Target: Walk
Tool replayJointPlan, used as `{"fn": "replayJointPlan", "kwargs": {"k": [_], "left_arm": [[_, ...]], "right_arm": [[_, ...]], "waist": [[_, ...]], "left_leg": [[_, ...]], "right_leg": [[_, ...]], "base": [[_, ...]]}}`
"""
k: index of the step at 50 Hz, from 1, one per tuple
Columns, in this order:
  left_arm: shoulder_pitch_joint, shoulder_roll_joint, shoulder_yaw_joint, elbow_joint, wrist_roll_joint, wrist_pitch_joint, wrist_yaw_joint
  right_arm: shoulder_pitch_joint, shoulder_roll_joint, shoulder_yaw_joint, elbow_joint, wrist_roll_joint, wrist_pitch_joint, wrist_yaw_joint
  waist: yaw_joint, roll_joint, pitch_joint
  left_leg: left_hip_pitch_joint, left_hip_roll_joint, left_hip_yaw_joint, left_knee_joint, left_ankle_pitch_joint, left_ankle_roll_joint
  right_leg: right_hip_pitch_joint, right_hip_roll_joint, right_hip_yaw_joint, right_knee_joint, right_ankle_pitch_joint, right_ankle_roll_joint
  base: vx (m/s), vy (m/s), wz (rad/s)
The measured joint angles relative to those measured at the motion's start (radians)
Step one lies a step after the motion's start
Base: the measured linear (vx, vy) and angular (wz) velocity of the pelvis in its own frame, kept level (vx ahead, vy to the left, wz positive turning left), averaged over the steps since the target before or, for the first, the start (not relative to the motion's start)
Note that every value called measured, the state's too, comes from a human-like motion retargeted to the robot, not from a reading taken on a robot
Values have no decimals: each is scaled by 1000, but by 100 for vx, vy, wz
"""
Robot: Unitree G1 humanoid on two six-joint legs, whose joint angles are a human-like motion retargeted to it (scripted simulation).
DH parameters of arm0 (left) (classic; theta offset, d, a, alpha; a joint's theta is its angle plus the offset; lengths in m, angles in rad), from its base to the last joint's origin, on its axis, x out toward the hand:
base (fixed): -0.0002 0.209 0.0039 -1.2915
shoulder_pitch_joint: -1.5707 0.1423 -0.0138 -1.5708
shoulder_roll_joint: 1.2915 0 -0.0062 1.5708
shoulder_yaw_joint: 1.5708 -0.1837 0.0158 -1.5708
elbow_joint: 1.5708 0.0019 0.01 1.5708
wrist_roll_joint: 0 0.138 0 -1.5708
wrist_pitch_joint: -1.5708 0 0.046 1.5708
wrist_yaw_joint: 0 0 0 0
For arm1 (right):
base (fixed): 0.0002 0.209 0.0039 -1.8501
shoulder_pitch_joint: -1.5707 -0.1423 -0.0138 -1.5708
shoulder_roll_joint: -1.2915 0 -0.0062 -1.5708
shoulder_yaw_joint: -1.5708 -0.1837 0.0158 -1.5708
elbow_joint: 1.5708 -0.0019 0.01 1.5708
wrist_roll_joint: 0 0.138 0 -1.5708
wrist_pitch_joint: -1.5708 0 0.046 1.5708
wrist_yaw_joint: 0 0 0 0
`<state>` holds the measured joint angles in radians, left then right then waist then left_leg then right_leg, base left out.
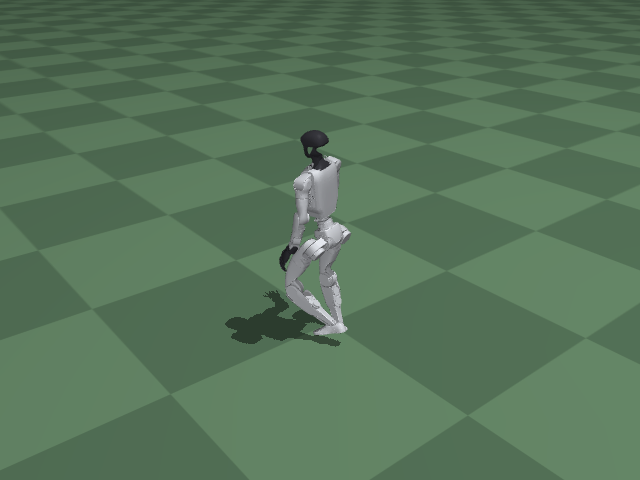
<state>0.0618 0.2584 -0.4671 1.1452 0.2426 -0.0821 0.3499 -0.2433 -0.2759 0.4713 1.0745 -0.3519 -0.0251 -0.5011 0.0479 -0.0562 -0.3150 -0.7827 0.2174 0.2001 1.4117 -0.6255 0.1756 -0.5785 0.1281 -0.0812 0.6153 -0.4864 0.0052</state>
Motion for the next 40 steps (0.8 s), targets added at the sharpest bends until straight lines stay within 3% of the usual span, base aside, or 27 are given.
{"fn": "replayJointPlan", "kwargs": {"k": [5,10,13,18,25,29,32,34,40], "left_arm": [[91,11,24,-10,-28,-10,-3],[117,12,38,-29,-68,-27,21],[116,12,41,-41,-80,-35,39],[61,16,41,-64,-85,-40,75],[-86,22,24,-107,-77,-53,138],[-202,34,17,-119,-70,-54,175],[-276,41,16,-128,-68,-50,195],[-328,50,25,-137,-72,-47,200],[-387,63,32,-187,-58,-57,204]], "right_arm": [[-72,-9,-18,-6,27,7,-32],[-106,-5,-17,-13,18,1,-36],[-94,1,-2,-16,4,-4,-26],[-49,18,28,-2,-17,-15,21],[63,26,69,18,-44,-41,91],[104,16,74,-3,-73,-58,88],[135,6,71,-21,-86,-66,75],[149,-1,63,-35,-91,-65,70],[212,-2,32,-37,-85,-51,63]], "waist": [[25,-26,5],[15,-57,-16],[8,-60,-37],[-33,-110,-58],[-126,-198,-36],[-169,-190,-19],[-199,-168,-11],[-208,-129,-6],[-232,-93,-29]], "left_leg": [[-95,-92,-1,-310,34,-28],[-73,-226,-4,-799,163,-88],[-70,-256,-8,-885,198,-106],[11,-337,22,-939,265,-84],[171,-486,59,-976,205,-29],[289,-506,53,-1069,174,-29],[379,-503,49,-1153,173,-44],[447,-476,40,-1240,190,-59],[538,-448,45,-1348,222,-87]], "right_leg": [[83,-24,28,-49,-21,12],[134,-84,32,-72,-32,28],[130,-100,38,-5,-66,30],[140,-176,71,162,-102,65],[54,-348,98,641,85,171],[-68,-418,76,778,68,121],[-157,-443,48,727,3,79],[-198,-407,13,601,-13,66],[-270,-288,21,166,36,118]], "base": [[0,0,0],[3,3,26],[3,3,14],[9,5,36],[7,5,32],[5,5,-16],[1,1,-7],[0,0,0],[-1,0,3]]}}
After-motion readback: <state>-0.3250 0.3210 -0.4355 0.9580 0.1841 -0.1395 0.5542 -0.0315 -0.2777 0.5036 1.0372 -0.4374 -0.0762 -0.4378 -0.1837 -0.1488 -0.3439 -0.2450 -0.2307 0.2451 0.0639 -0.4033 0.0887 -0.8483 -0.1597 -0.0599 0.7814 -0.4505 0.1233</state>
